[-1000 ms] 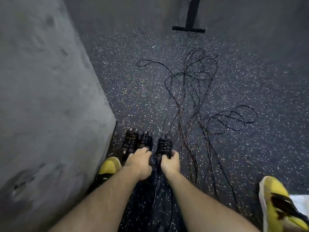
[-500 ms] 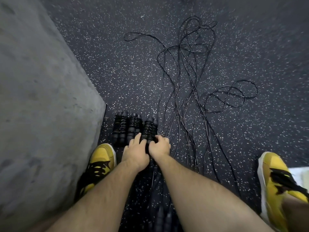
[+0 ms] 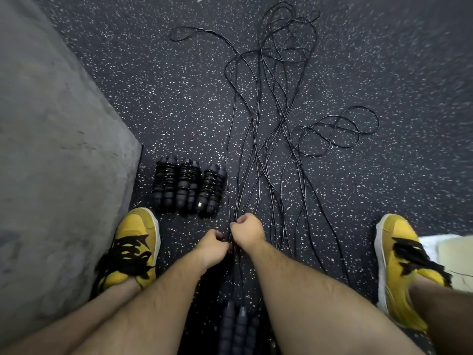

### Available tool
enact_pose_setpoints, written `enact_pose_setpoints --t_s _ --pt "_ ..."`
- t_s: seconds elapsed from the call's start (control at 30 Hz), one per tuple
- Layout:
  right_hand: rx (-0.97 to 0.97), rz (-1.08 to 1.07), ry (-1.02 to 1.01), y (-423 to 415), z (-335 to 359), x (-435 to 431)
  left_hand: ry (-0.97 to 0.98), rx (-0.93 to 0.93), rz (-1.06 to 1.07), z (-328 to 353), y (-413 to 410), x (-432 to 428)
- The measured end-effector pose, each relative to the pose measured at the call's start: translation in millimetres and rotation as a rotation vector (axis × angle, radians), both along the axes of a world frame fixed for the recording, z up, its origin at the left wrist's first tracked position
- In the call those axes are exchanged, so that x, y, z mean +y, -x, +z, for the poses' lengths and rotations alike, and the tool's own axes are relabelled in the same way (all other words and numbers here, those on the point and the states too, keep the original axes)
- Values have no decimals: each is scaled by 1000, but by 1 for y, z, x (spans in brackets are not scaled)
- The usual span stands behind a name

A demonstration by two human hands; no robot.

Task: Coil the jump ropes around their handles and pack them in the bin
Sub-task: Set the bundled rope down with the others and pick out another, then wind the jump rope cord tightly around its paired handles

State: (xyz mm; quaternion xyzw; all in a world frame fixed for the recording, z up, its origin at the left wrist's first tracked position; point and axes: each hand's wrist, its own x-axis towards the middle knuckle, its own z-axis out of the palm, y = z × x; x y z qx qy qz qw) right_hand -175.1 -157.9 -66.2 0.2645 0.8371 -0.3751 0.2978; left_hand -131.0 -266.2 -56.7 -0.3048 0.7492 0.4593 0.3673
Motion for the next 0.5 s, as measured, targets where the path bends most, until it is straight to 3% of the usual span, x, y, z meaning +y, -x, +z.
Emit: enact_pose_setpoints --t_s 0.1,0.2,0.33,0.4,0.5 --pt "38 -80 63 -3 7 8 -88 -9 84 -1 2 8" --pt "106 -118 89 -9 16 20 18 50 58 -1 3 16" --pt "262 -81 -195 -13 22 49 146 152 -28 5 6 30" --pt "193 -24 -321 -16 20 70 159 168 -89 7 7 41" --pt "41 113 -298 -25 16 94 156 173 -147 6 9 61"
